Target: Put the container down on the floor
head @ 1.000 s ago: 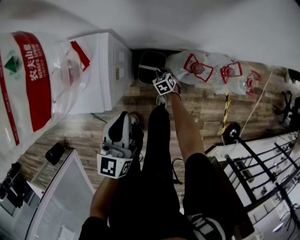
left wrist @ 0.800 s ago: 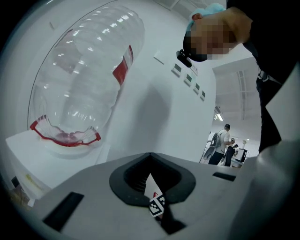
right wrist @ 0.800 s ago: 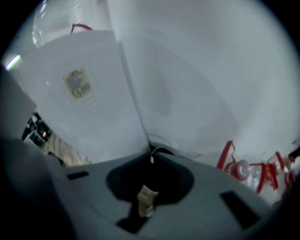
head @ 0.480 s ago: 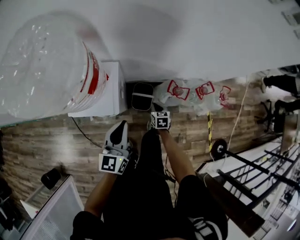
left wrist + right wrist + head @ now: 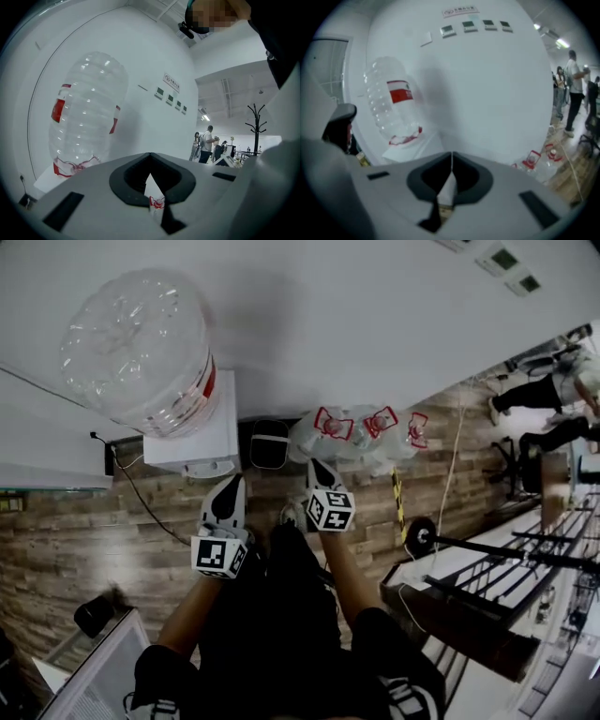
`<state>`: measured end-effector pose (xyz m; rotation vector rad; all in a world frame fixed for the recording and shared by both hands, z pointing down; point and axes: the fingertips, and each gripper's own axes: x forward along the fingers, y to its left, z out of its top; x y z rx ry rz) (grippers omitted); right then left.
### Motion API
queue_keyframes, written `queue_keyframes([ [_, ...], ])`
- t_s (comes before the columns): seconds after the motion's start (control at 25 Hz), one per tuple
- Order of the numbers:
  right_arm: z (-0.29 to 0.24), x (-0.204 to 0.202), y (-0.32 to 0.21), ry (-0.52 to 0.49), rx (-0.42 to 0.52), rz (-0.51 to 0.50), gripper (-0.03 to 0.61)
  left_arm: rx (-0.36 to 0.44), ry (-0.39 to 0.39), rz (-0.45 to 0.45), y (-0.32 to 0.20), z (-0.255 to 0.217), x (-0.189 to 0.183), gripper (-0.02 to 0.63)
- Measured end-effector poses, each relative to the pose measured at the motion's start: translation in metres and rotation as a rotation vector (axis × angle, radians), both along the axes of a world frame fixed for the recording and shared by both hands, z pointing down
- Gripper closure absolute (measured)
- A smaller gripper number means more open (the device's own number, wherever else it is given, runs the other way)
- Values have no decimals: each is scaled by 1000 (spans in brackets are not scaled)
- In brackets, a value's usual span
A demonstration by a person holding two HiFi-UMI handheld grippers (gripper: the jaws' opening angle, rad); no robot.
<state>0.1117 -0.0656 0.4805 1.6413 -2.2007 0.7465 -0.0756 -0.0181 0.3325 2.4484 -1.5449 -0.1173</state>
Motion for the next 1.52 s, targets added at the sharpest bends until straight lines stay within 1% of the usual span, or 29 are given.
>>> queue_keyframes([
  [0.12, -44, -1, 25, -35, 58, 9, 543, 20, 0, -22, 12, -14, -4, 588],
  [0.24, -82, -5, 47, -51, 117, -3, 543, 29, -28, -44, 23, -27, -4, 588],
  [0.44, -138, -8, 73, -72, 212, -42, 543, 44, -45, -37, 35, -52, 9, 588],
  [0.56, -160, -9, 88, -67, 257, -80, 543, 63, -52, -26, 43, -67, 20, 588],
  [0.76, -170, -7, 103, -97, 265, -111, 543, 112, -73, -59, 53, -83, 30, 588],
  [0.84, -169, -8, 107, -96, 268, -130, 543, 110, -62, -70, 54, -82, 33, 588],
  [0.92, -167, -9, 110, -101, 262, -144, 543, 106, -67, -70, 53, -79, 36, 588],
  [1.0, -165, -7, 112, -107, 257, -146, 543, 110, -79, -69, 53, -79, 39, 588],
  [1.16, -171, -2, 113, -111, 268, -142, 543, 100, -79, -78, 56, -76, 43, 588],
  [1.32, -169, 0, 114, -117, 266, -148, 543, 103, -91, -64, 55, -75, 50, 588],
  [1.52, -166, 2, 114, -116, 266, -152, 543, 100, -73, -56, 53, -76, 58, 588],
])
